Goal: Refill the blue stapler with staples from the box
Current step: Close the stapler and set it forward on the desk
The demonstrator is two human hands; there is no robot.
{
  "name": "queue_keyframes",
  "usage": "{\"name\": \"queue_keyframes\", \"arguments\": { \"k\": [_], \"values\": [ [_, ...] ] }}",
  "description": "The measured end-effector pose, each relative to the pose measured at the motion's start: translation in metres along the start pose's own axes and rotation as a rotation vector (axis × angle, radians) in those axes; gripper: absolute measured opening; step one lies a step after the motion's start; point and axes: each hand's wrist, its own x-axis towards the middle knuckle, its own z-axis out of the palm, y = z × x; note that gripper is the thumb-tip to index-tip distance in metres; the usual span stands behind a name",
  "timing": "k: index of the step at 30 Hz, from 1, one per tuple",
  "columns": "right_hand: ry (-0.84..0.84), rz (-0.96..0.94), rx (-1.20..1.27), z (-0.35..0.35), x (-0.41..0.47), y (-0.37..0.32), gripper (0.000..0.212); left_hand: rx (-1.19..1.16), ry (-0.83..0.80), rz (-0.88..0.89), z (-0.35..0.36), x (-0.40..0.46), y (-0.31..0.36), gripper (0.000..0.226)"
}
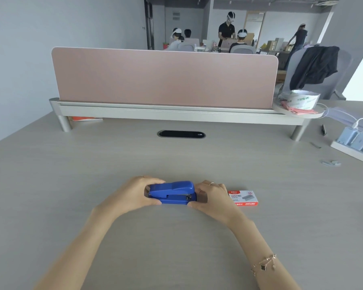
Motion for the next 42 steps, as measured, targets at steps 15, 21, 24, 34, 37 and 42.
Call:
{"name": "queue_keyframes", "arguments": {
  "k": [15,21,24,34,37,42],
  "values": [
    [-0.096,-0.065,-0.113,-0.003,0.007,0.002,0.018,-0.180,0.038,-0.077,0.001,0.003,0.001,0.035],
    [-0.145,-0.065,-0.107,-0.005,0.012,0.003,0.014,-0.136,-0.003,-0.066,-0.002,0.011,0.002,0.033],
    [-0.147,-0.060,-0.096,-0.009,0.020,0.006,0.011,-0.116,-0.009,-0.028,-0.003,0.024,0.003,0.032],
    [-0.078,-0.020,-0.121,-0.041,0.107,0.032,0.016,-0.156,0.040,0.064,-0.032,0.117,0.013,0.024],
    [-0.071,0.003,-0.044,-0.047,0.142,0.046,0.016,-0.202,0.088,0.063,-0.034,0.155,0.006,0.025],
    [-0.102,0.042,0.005,-0.041,0.191,0.071,0.014,-0.236,0.095,0.076,-0.032,0.211,-0.013,0.021]
  ]
}}
